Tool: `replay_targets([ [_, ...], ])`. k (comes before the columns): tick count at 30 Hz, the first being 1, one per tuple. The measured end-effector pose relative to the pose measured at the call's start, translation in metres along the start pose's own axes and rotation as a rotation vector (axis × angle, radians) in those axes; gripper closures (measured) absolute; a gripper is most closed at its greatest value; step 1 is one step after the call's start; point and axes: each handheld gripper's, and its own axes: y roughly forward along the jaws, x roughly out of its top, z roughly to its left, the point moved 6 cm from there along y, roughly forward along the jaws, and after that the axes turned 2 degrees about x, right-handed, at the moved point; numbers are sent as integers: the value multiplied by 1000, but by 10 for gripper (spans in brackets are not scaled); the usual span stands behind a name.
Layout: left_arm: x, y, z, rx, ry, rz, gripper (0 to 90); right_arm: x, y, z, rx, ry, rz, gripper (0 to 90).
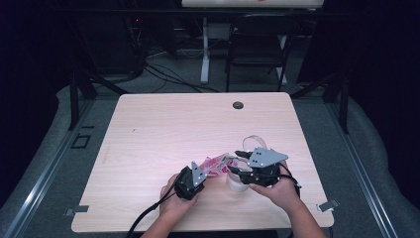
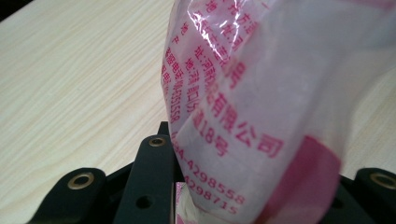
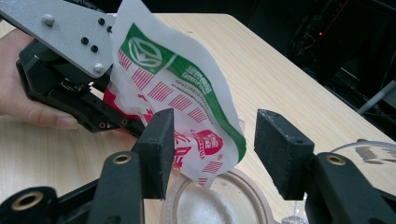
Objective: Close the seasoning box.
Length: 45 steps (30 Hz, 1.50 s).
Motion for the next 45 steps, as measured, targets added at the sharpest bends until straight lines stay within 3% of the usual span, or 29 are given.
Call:
replay_targets([
  [10,-6,4,4,-38,-61,13,717,2,-3,-1,8,28,-27,453],
  [16,-7,4,9,-71,-134,-12,724,4,-8,-5,1,54,-51,449],
  [19,-9,4,13,-109,-170,-25,727,4,-9,-6,-4,60,-59,448],
  [25,-17,6,25,-206,-348,-74,728,4,-10,-8,-13,68,-63,447],
  [29,-20,4,32,-231,-406,-95,731,4,-10,-8,-14,71,-65,448],
  [35,-16,-7,46,-198,-427,-127,735,3,-11,-10,-21,75,-65,447],
  [39,-15,-21,62,-143,-411,-135,735,3,-13,-12,-27,82,-69,447],
  [45,-24,-41,88,-61,-429,-135,735,3,-14,-15,-47,89,-72,446],
])
